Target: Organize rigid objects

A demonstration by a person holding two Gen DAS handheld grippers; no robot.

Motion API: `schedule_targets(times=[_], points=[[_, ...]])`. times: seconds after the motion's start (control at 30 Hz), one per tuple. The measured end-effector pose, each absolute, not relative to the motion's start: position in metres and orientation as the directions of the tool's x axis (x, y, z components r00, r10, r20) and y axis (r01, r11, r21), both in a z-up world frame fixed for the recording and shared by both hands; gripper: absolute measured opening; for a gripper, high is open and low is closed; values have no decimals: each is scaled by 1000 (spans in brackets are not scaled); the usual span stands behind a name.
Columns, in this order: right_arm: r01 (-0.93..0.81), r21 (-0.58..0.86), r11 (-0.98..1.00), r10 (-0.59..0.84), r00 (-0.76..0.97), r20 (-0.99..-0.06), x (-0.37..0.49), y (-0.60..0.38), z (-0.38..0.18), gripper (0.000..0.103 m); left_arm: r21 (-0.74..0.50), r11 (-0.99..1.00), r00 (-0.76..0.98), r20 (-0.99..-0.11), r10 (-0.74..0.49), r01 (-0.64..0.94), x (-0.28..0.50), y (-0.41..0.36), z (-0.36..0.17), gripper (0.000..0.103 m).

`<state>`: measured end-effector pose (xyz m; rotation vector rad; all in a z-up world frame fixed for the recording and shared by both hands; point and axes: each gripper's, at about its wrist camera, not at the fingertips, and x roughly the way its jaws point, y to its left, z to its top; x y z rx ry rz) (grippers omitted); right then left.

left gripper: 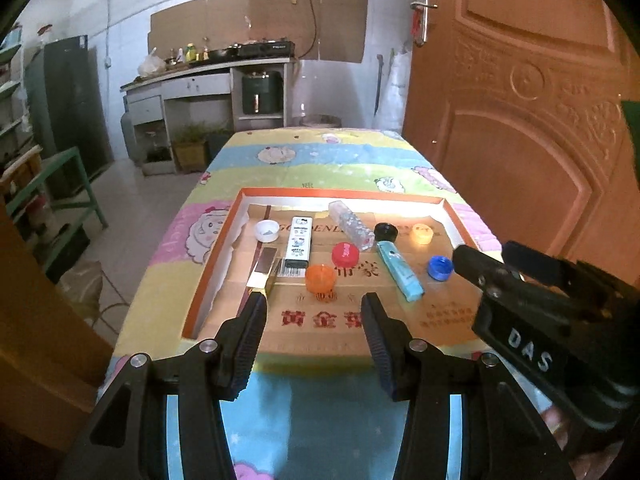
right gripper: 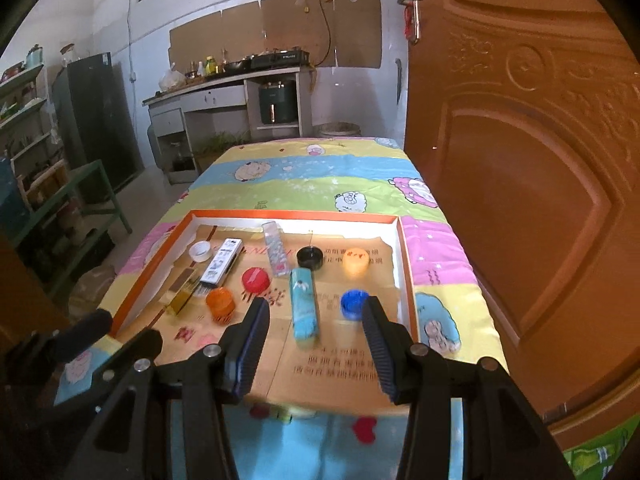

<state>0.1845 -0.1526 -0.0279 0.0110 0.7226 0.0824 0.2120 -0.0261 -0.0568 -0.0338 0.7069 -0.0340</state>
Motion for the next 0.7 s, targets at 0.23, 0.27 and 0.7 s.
schedule_targets(times=[0.23,0.27,0.7], points=[[-85,7,996,69,761,-645,131,-146,-17,48,-54,998,793,-609,-5,-35,162,-17,-42,51],[-86,6,996,70,762,-644,121,-145,-16,48,-57,998,787,-617,-12,-30,155,-16,-40,51],[-57,0,998,44,769,-637,38,-134,1,48,-7,1000,775,-632,10,-19,78,-15,-20,51]])
